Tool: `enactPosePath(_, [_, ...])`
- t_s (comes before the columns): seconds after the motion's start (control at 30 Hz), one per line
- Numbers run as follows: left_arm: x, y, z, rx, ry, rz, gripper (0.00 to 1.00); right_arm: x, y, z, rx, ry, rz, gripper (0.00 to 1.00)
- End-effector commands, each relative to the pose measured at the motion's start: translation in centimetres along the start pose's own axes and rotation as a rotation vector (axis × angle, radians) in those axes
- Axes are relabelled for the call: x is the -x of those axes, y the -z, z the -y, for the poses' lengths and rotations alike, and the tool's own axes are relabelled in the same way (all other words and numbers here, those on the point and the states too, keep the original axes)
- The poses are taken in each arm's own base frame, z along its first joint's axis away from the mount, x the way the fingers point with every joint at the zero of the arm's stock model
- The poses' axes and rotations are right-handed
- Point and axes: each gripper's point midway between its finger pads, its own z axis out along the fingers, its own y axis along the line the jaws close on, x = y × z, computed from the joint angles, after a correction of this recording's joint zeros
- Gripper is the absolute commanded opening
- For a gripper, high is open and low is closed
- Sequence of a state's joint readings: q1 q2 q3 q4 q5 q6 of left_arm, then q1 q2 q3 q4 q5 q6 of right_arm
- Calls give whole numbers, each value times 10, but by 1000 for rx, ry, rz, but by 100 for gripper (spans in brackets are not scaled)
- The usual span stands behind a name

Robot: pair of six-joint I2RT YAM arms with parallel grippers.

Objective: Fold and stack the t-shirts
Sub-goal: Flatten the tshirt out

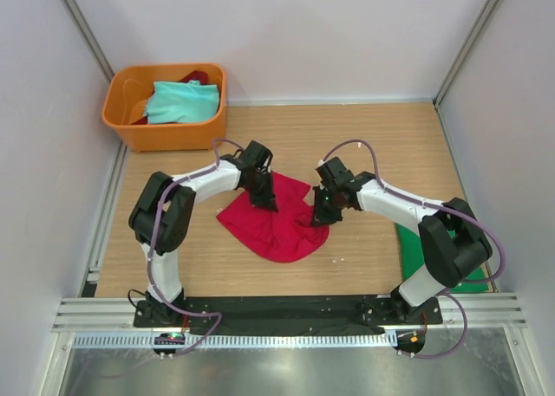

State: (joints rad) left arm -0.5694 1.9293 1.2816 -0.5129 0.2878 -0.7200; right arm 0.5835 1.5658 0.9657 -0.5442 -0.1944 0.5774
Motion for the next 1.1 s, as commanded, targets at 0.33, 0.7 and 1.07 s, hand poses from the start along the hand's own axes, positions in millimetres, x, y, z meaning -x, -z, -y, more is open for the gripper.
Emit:
enactPosePath(0.33, [87,256,41,-112,-124,605,0,155,139,-134,330,93,454,1])
enactPosePath(0.7, [75,475,142,-570,-325,1065,0,219,295,-155,375,62,812,1])
enactPosePath(1.07, [-54,245,208,-513,-517,550,0,179,197,52,-26,-241,669,1])
